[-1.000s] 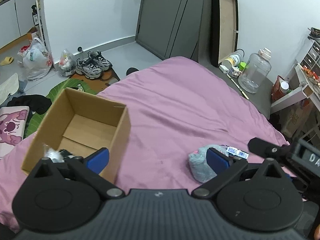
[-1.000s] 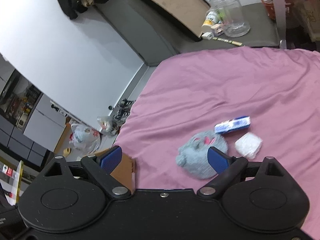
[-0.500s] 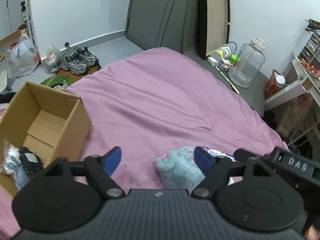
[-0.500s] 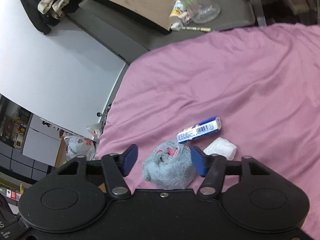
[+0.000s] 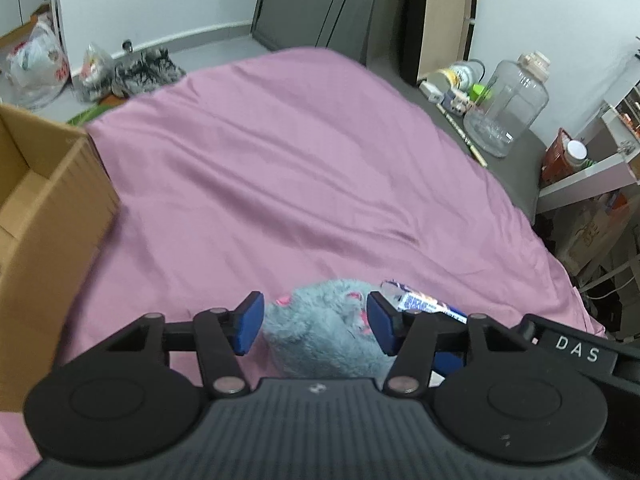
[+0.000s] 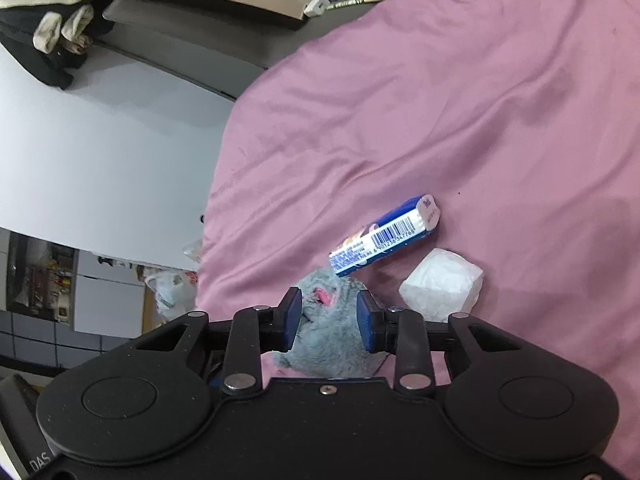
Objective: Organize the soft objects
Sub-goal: 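Close both tools on the grey fluffy plush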
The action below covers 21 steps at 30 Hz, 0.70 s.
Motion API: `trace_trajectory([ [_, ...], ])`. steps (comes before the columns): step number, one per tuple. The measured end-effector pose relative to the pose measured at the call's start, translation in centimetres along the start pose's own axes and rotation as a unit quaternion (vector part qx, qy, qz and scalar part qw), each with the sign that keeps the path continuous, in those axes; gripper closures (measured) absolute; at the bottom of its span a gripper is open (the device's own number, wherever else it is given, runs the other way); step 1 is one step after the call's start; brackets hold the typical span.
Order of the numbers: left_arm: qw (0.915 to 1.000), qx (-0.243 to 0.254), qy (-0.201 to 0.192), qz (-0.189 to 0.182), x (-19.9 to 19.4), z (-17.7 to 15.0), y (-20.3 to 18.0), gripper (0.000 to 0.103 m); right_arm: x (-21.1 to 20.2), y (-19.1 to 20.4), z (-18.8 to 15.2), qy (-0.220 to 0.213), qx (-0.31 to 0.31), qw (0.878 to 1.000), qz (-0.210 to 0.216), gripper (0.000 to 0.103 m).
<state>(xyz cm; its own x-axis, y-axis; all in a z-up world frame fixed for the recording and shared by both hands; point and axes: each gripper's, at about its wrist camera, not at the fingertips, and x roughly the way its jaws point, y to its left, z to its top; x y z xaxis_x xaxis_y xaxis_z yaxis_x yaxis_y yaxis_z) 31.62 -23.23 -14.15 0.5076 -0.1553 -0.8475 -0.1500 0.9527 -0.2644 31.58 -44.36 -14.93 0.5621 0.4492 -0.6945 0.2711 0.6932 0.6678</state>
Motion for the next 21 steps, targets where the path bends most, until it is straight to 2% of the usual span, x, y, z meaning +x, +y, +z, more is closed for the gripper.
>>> trace_trajectory([
  [3, 0.9999, -0.003, 0.011, -0.002, 1.1, -0.4, -0.2, 0.047, 1.0, -0.2, 0.0, 0.011, 0.006, 1.0, -0.004, 0.072],
  [7, 0.9998, -0.009, 0.011, 0.017, 2.0, -0.6, 0.1, 0.047, 1.8, -0.3, -0.1, 0.018, 0.006, 1.0, -0.011, 0.072],
  [10, 0.9992, -0.028, 0.013, 0.027, 2.5, -0.6, 0.9, 0.054, 2.6, -0.4, -0.1, 0.024, 0.009, 1.0, -0.017, 0.072],
  [14, 0.9988, -0.044, 0.011, 0.016, 2.6, -0.6, 1.7, 0.056, 3.0, -0.1, -0.1, 0.03, 0.008, 0.999, -0.01, 0.072],
  [21, 0.9974, -0.071, 0.012, -0.004, 2.0, -0.8, 2.8, 0.078, 4.2, 0.3, -0.5, 0.034, 0.002, 0.999, -0.019, 0.071],
])
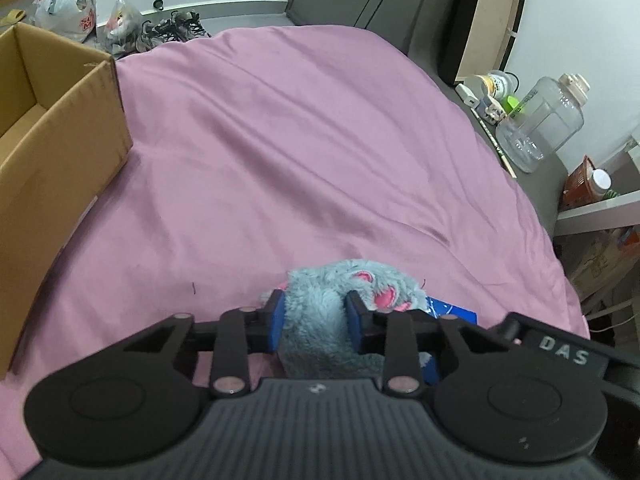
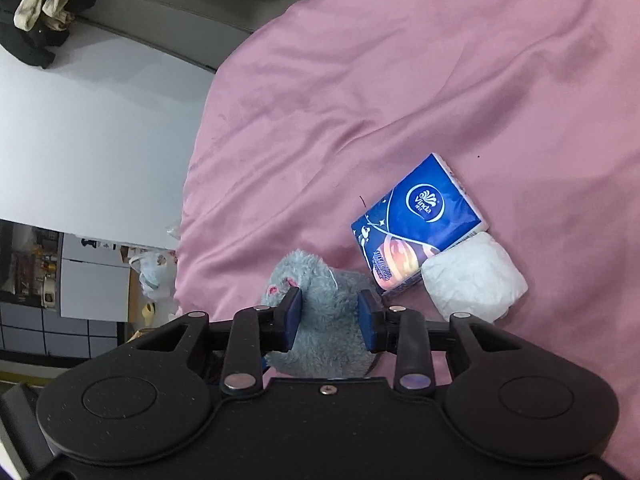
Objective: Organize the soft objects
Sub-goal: 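Close both tools on the grey fluffy plush, then lift the grey fluffy plush with both tools and carry it over the box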
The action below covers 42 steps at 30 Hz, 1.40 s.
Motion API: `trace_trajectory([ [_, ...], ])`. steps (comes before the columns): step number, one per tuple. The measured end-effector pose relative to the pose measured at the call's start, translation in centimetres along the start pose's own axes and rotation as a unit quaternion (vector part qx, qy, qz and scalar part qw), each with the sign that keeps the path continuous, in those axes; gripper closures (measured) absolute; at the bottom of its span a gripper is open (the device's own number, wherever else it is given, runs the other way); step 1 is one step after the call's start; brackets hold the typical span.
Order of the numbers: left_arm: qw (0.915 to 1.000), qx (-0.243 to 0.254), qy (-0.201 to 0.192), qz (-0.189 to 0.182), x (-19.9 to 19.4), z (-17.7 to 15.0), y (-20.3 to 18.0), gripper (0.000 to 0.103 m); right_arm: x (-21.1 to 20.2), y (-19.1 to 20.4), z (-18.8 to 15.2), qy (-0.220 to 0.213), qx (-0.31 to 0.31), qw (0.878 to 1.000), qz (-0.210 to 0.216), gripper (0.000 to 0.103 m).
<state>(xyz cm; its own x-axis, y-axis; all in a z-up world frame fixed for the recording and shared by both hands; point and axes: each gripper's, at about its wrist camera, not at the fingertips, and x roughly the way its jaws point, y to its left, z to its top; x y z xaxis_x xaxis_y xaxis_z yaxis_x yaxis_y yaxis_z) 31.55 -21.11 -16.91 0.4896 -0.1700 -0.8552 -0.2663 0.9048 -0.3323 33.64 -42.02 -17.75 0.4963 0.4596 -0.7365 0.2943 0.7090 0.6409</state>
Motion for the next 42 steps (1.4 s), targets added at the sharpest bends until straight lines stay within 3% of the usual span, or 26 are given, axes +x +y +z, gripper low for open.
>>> trace_trajectory([
  [4, 0.9998, -0.002, -0.003, -0.019, -1.3, 0.1, 0.4, 0.1, -0.4, 0.1, -0.3, -0.004, -0.006, 1.0, -0.003, 0.082],
  [14, 0.9995, -0.008, -0.009, -0.03, -3.9, -0.3, 1.8, 0.101, -2.7, 2.2, -2.1, -0.024, -0.048, 0.999, -0.001, 0.088],
  [18, 0.9994, -0.007, 0.006, -0.034, -4.8, -0.3, 2.6, 0.1, -3.4, 2.5, -2.9, -0.024, -0.052, 0.998, -0.001, 0.088],
  [23, 0.9996, 0.012, 0.011, -0.023, -5.1, -0.7, 3.1, 0.095, -3.8, 2.5, -3.1, -0.022, -0.046, 0.998, -0.02, 0.088],
  [25, 0.9993, 0.013, 0.023, -0.027, -4.8, -0.8, 3.3, 0.085, -3.8, 2.3, -3.2, -0.016, -0.036, 0.999, -0.022, 0.088],
  [27, 0.9986, -0.008, 0.032, -0.041, -4.5, -1.0, 3.8, 0.069, -3.6, 2.3, -3.2, -0.014, -0.033, 0.999, -0.028, 0.087],
  [30, 0.9989, -0.014, 0.023, -0.038, -4.4, -1.0, 3.9, 0.051, -3.4, 2.6, -3.2, -0.013, -0.037, 0.999, -0.035, 0.083],
  [42, 0.9987, -0.039, 0.019, -0.027, -1.7, -1.5, 3.9, 0.048, -2.5, 1.7, -2.3, -0.008, -0.01, 0.999, -0.046, 0.066],
])
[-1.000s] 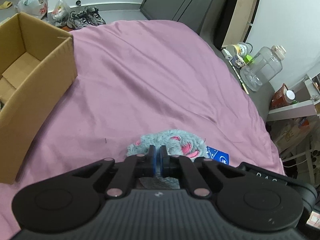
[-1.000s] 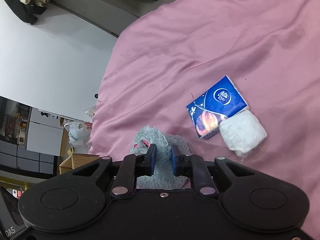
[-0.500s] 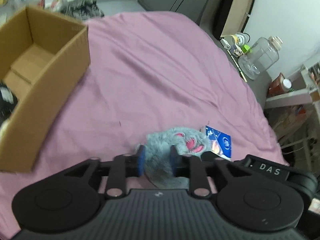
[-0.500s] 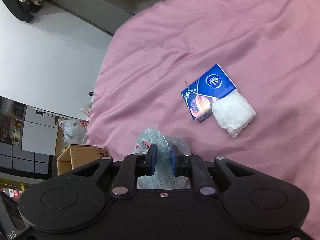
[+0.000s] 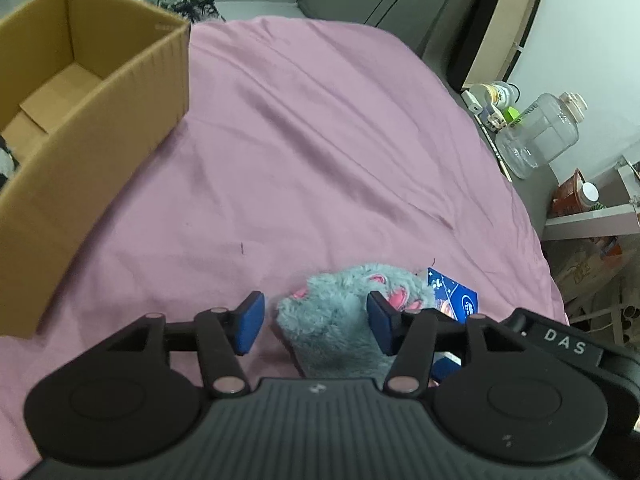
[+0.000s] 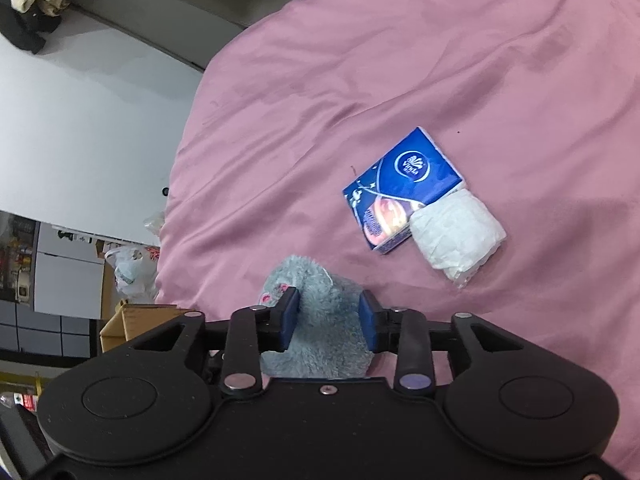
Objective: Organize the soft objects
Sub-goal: 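Lift the grey fluffy plush with both tools and carry it over the box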
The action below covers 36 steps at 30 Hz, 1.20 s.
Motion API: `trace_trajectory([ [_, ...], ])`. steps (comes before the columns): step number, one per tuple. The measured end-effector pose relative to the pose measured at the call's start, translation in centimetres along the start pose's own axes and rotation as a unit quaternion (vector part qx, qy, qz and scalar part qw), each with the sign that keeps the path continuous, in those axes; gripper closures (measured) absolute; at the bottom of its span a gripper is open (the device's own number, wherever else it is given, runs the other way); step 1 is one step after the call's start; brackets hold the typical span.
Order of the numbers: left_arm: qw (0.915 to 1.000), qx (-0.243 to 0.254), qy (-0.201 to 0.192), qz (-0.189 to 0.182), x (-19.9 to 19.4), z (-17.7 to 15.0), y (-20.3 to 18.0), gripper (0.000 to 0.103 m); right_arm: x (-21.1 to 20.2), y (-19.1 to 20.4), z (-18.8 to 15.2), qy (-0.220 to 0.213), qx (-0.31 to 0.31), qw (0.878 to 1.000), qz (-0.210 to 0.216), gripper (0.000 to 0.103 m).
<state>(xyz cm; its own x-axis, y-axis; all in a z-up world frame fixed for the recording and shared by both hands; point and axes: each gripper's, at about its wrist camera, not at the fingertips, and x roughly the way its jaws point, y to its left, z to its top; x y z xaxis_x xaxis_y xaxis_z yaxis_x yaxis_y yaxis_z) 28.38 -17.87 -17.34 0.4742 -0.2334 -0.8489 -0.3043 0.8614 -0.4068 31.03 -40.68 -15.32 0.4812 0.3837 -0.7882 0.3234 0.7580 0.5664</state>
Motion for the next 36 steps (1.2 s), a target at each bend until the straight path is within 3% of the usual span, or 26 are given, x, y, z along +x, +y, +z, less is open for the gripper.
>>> trace_trajectory([
  [8, 0.9998, -0.007, 0.008, -0.014, 1.4, -0.2, -0.3, 0.049, 0.8, 0.1, 0.3, 0.003, 0.004, 1.0, -0.004, 0.058],
  [12, 0.9997, -0.013, 0.0, -0.023, 1.2, -0.7, -0.4, 0.061, 1.0, 0.0, 0.5, 0.001, 0.002, 1.0, -0.007, 0.057],
  [17, 0.9996, -0.017, -0.006, -0.022, 0.6, -0.8, -0.6, 0.066, 0.9, 0.4, 0.1, -0.005, -0.019, 1.0, -0.012, 0.073],
  [36, 0.9963, -0.014, -0.081, -0.025, -8.6, 2.1, 1.8, 0.066, -2.6, 6.9, -3.1, -0.041, -0.087, 0.991, 0.096, 0.076],
])
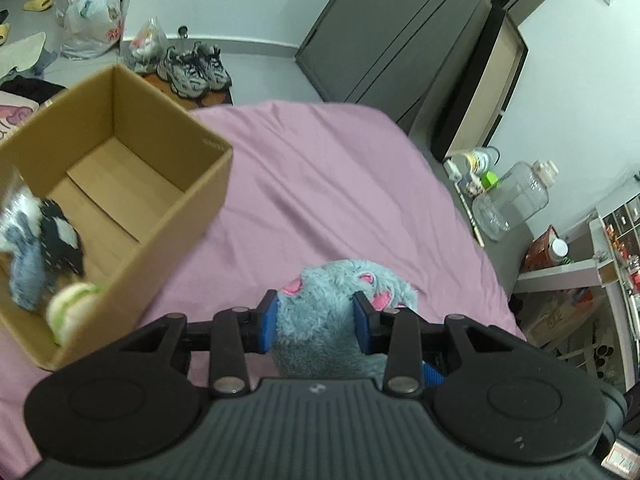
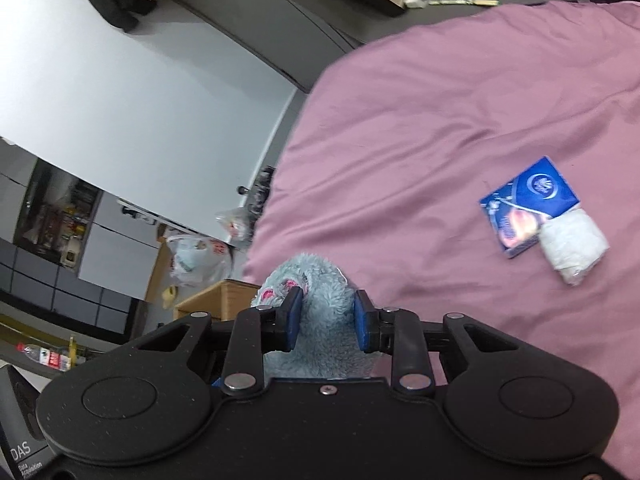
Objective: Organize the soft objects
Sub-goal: 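Lift the grey fluffy plush with both tools and carry it over the box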
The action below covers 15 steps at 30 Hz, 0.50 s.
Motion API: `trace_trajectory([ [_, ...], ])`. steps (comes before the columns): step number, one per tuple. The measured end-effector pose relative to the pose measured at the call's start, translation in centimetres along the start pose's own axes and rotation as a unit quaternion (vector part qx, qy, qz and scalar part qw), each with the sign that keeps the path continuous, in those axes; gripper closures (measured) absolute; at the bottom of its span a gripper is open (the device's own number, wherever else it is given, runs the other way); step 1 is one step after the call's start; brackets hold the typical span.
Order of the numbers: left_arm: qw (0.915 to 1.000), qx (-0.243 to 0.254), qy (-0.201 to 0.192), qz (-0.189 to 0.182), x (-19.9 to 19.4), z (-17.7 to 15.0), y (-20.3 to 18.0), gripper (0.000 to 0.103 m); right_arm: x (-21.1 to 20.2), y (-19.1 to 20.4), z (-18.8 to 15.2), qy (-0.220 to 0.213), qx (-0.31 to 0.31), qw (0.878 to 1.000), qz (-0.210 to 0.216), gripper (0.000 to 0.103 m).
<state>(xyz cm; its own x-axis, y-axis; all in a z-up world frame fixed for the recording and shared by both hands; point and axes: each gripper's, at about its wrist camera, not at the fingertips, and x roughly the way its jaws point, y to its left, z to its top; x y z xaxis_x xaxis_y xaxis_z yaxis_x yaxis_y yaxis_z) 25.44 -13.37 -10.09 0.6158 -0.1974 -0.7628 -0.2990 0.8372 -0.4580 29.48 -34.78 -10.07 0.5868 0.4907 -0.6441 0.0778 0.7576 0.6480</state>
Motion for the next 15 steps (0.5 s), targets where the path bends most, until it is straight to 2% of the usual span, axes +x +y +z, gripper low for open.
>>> trace_trajectory([
  [15, 0.9988, -0.005, -0.046, -0.015, -5.3, 3.5, 3.7, 0.066, -0.1, 6.5, -2.1, -0.022, -0.069, 0.996, 0.048, 0.076],
])
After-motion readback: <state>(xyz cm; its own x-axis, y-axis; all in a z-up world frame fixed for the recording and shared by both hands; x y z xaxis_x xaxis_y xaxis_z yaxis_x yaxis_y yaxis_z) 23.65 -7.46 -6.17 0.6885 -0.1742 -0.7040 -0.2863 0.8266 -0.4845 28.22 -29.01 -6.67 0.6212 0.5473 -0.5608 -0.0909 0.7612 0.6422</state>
